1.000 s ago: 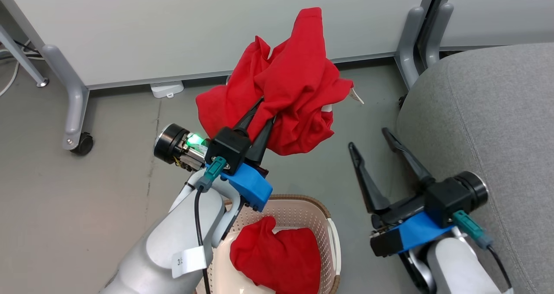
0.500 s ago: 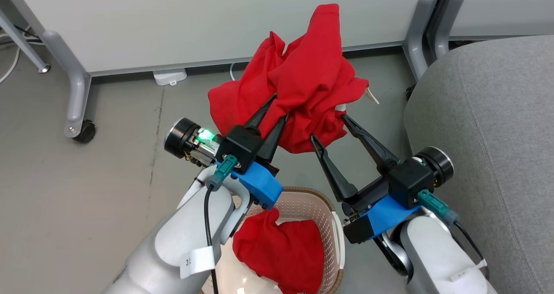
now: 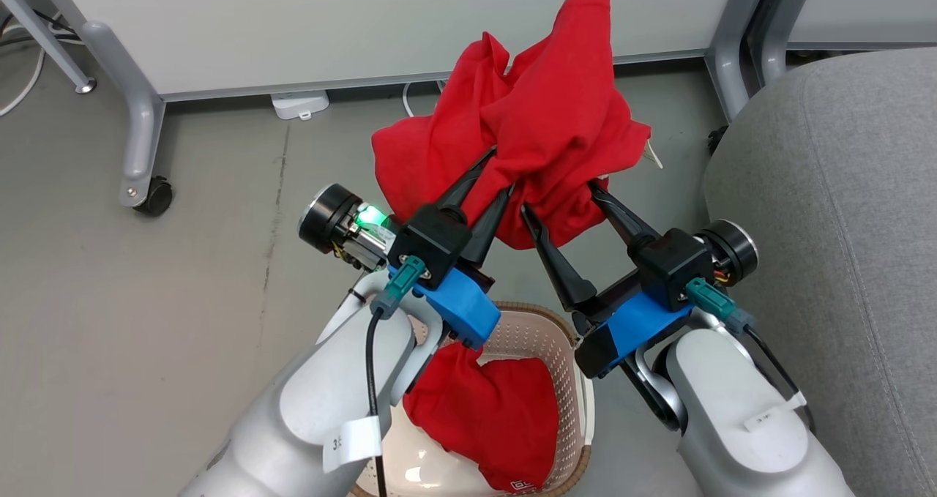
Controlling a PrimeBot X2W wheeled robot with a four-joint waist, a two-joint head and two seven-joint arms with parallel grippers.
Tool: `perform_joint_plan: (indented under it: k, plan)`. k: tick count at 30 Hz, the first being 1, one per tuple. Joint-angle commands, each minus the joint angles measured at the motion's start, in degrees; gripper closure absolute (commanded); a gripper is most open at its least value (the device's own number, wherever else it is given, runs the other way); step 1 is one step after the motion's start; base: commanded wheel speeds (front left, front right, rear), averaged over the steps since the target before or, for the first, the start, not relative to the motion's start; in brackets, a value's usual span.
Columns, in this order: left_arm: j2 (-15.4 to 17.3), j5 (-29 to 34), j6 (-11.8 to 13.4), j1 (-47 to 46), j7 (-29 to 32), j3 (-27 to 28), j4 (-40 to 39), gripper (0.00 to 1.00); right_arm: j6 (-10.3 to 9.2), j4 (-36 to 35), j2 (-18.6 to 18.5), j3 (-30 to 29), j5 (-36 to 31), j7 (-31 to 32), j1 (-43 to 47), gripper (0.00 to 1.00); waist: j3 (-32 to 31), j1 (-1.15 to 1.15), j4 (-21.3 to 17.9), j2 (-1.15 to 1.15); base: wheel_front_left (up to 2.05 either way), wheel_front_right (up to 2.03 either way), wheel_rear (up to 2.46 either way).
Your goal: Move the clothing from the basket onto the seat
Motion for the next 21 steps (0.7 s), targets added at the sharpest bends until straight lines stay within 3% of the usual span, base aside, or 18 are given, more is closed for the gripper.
perform_joint_plan:
  k: [1, 9, 10, 11, 21]
  plan:
    - [-0.1, 0.2, -0.1, -0.8, -0.3, 0.0, -0.4, 1.0, 0.01, 0.5, 0.3, 0.1, 0.2, 0.0, -0.9, 0.0, 0.1, 0.0, 0.1, 0.0, 0.0, 0.0, 0.0]
    - [-0.8, 0.6, -0.5, -1.3, -0.3, 0.0, -0.4, 1.0, 0.01, 4.7, 0.8, 1.0, 1.9, 0.0, -2.9, 0.02, 0.4, 0.0, 0.3, 0.0, 0.0, 0.0, 0.0]
    - [-0.9, 0.6, -0.6, -1.3, -0.3, 0.0, -0.4, 1.0, 0.01, 4.9, 0.9, 1.1, 2.2, 0.0, -3.1, 0.62, 0.4, 0.0, 0.3, 0.0, 0.0, 0.0, 0.0]
    - [-0.9, 0.7, -0.7, -1.3, -0.3, 0.0, -0.3, 1.0, 0.01, 5.1, 0.9, 1.4, 2.4, 0.0, -3.1, 1.0, 0.4, 0.0, 0.4, 0.0, 0.0, 0.0, 0.0]
    - [-1.3, 1.0, -0.9, -0.9, -0.3, 0.6, 0.2, 1.0, 0.01, 5.0, 1.0, 1.9, 3.6, 0.0, -3.1, 1.0, 0.2, 0.0, 0.4, 0.0, 0.0, 0.0, 0.0]
